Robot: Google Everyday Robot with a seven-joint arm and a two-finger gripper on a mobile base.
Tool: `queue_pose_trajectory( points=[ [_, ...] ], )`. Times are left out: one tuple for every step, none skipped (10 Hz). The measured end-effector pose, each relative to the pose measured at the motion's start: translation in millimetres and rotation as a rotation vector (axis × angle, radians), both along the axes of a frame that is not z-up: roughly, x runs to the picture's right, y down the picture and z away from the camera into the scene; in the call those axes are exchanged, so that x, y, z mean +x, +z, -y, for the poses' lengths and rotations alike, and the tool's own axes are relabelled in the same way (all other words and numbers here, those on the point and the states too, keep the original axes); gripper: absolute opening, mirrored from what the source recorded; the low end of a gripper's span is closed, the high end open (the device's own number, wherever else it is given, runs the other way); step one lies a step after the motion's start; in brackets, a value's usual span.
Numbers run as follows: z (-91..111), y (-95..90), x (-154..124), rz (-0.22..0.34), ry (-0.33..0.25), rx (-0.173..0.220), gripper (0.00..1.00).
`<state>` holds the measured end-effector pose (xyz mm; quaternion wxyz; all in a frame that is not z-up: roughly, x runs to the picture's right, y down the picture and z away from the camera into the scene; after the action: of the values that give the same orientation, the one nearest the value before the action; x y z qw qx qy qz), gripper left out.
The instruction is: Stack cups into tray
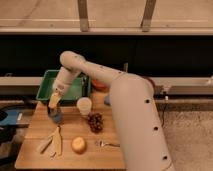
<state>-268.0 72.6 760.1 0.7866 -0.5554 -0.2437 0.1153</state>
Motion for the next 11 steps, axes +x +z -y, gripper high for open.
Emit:
queue_pose_trajectory(
  points=[
    [-2.0, 2.9, -1.0, -0.004, -0.008, -0.001, 0.03],
    [-2.2, 5.3, -0.3, -0.009, -0.010, 0.000, 0.11],
    [-1.7, 6.9, 1.4, -0.013, -0.011, 0.001, 0.21],
    [-2.1, 8.1, 2.0, -0.016, -0.013, 0.001, 0.31],
    [-2.1, 8.3, 1.5, -0.017, -0.015, 0.002, 0.41],
    [-3.2, 8.3, 0.4, -0.017, -0.018, 0.003, 0.51],
    [-2.7, 8.5, 0.7, -0.018, -0.018, 0.004, 0.59],
    [-1.7, 8.9, 2.1, -0.020, -0.017, 0.006, 0.62],
    [-1.3, 9.0, 2.1, -0.021, -0.017, 0.006, 0.62],
    [-1.1, 9.1, 1.7, -0.021, -0.017, 0.007, 0.62],
    [-1.3, 9.0, 0.8, -0.020, -0.017, 0.007, 0.62]
  ],
)
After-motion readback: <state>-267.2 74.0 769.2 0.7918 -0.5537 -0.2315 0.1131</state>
